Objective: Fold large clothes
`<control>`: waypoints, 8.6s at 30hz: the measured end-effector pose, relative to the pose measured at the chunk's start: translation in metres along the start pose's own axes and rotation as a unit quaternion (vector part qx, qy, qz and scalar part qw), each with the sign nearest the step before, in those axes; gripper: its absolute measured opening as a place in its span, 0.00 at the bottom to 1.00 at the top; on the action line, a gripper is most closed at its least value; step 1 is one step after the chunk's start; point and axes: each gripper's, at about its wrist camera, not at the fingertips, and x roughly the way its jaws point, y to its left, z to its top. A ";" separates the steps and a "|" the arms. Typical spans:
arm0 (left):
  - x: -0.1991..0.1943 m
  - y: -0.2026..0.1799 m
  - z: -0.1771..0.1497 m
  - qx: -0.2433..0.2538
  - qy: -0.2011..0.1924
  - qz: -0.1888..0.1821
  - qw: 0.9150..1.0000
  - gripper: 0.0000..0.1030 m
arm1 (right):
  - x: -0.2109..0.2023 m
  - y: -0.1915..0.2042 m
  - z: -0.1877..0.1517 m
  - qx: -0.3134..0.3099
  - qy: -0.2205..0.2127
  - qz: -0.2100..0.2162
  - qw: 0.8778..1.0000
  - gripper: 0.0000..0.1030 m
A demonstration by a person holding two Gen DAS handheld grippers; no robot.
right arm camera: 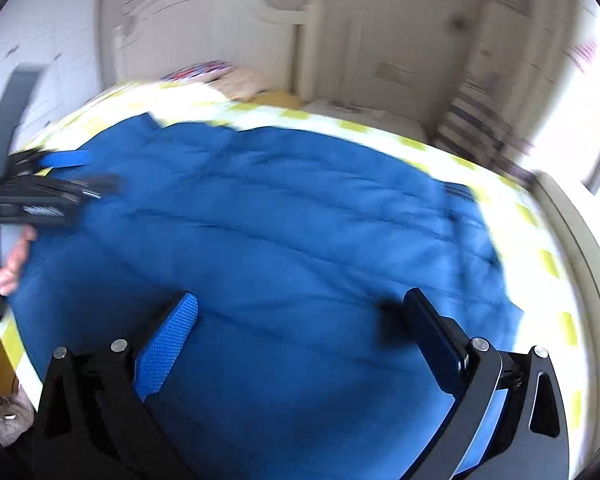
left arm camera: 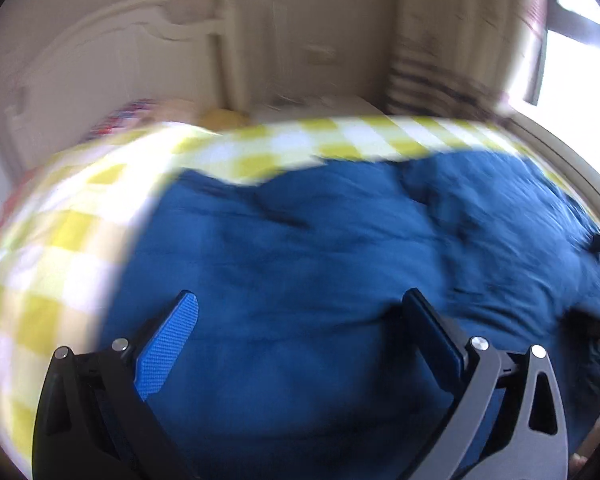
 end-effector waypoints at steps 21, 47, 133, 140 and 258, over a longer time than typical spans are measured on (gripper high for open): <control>0.010 0.101 -0.036 -0.187 0.043 0.040 0.981 0.98 | 0.024 -0.105 -0.015 0.142 0.017 0.015 0.990 0.95; -0.021 -0.064 -0.062 0.034 -0.011 -0.049 0.998 0.98 | -0.054 -0.078 -0.073 0.126 0.010 -0.013 0.992 0.95; -0.132 0.146 -0.047 -0.194 -0.095 -0.081 0.973 0.97 | -0.074 0.251 0.066 -0.180 -0.139 0.138 0.964 0.31; -0.114 0.175 -0.073 -0.226 -0.070 -0.092 0.967 0.97 | -0.014 0.344 -0.002 -0.378 -0.117 0.049 0.917 0.33; -0.051 0.069 -0.053 -0.206 -0.031 -0.010 0.978 0.98 | 0.103 0.249 0.178 -0.262 0.090 0.118 0.953 0.57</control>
